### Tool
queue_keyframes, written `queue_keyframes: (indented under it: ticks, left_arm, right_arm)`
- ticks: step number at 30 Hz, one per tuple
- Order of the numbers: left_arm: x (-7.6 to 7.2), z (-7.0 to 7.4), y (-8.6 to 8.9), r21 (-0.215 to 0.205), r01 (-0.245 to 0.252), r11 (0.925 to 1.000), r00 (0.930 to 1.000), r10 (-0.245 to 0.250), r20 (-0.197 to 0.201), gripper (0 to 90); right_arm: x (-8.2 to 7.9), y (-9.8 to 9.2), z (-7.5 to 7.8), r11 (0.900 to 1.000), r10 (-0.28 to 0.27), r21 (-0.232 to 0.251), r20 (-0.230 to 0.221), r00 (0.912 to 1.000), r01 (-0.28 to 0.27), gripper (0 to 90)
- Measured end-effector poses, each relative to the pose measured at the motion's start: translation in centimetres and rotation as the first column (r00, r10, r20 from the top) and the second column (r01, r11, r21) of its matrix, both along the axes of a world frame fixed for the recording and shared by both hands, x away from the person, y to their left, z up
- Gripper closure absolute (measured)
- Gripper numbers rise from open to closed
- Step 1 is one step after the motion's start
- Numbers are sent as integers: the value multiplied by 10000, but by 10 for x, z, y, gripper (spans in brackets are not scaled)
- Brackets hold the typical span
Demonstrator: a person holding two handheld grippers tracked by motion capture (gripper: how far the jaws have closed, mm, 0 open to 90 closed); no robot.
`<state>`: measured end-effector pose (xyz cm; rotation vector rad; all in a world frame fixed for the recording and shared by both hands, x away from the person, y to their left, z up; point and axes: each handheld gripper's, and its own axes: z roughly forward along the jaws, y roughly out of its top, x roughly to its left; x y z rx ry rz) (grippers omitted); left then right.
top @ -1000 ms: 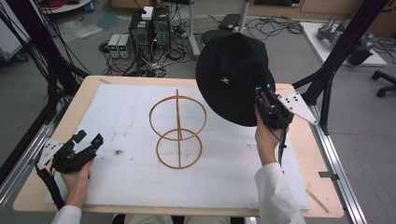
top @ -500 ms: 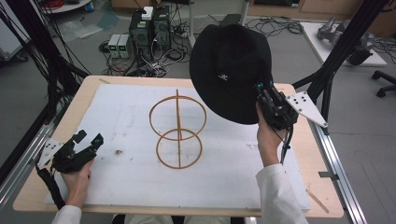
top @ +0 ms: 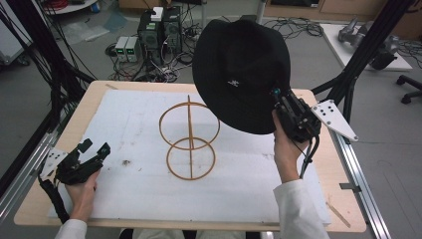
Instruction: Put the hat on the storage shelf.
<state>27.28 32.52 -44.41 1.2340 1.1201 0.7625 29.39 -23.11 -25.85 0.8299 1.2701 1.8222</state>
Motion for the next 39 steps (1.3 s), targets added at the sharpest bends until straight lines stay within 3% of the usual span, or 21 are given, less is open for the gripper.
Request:
queue_keyframes:
  ticks: [9, 13, 14, 25, 32, 39]
  left_arm:
    - [0, 0, 0, 2, -6, 10000, 10000, 6, -3, 231]
    - [0, 0, 1, 8, -1, 10000, 10000, 1, 6, 231]
    - [0, 0, 1, 11, -2, 10000, 10000, 2, 7, 231]
    - [0, 0, 1, 21, 11, 10000, 10000, -11, 27, 231]
    - [0, 0, 1, 11, 7, 10000, 10000, -7, 48, 231]
    - [0, 1, 1, 21, 24, 10000, 10000, -24, 52, 231]
  right_arm:
    - [-13, 19, 6, 9933, 1118, -318, 281, 9933, -1109, 878]
    - [-18, 29, 8, 9855, 1667, -370, 365, 9853, -1654, 878]
    - [-19, 33, 10, 9803, 1956, -351, 414, 9798, -1942, 878]
    - [-21, 47, 11, 9641, 2639, -414, 416, 9636, -2623, 878]
    - [-16, 55, 8, 9536, 2993, -399, 167, 9540, -2984, 876]
    - [-14, 63, 4, 9487, 3109, -565, -136, 9503, -3111, 876]
